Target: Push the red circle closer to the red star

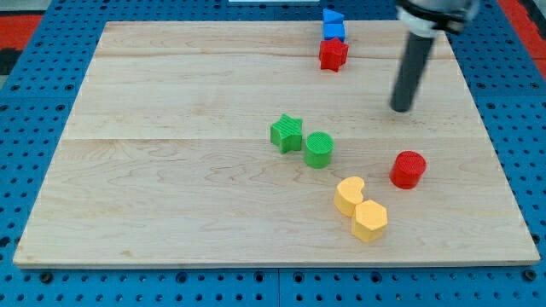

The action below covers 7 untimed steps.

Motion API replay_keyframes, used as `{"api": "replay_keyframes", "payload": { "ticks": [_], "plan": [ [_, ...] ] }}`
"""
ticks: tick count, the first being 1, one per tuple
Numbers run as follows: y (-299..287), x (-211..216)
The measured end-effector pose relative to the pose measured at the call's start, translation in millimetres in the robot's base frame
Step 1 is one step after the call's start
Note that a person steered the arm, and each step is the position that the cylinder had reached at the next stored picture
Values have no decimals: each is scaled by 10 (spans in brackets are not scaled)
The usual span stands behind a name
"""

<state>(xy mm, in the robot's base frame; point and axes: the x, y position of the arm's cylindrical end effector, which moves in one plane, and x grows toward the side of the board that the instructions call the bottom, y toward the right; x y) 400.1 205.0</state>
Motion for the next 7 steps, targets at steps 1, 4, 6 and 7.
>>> {"api": "replay_keyframes", "payload": {
  "ticks": [1,4,6,7],
  "plan": [
    [592,434],
    [211,1375],
    [-409,1153],
    [-409,893]
  ]
}}
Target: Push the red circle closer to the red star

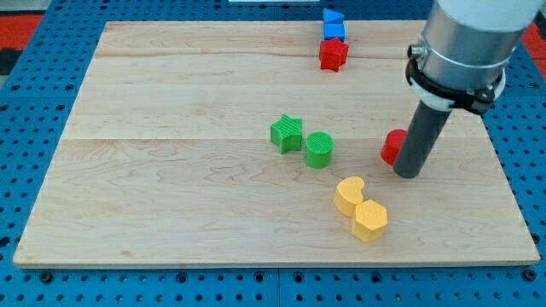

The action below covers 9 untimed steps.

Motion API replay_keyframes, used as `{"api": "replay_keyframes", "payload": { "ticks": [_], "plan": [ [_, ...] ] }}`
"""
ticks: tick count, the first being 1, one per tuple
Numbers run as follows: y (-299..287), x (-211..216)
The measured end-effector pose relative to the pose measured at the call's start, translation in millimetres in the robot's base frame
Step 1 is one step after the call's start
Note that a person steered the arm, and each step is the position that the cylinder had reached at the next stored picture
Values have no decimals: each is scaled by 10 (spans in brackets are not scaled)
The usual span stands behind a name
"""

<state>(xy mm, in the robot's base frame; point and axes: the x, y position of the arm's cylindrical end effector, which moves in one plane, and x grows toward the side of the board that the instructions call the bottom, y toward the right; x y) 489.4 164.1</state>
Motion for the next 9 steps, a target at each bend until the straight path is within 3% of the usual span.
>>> {"api": "replay_keyframes", "payload": {
  "ticks": [4,9],
  "plan": [
    [0,-1174],
    [-62,-1546]
  ]
}}
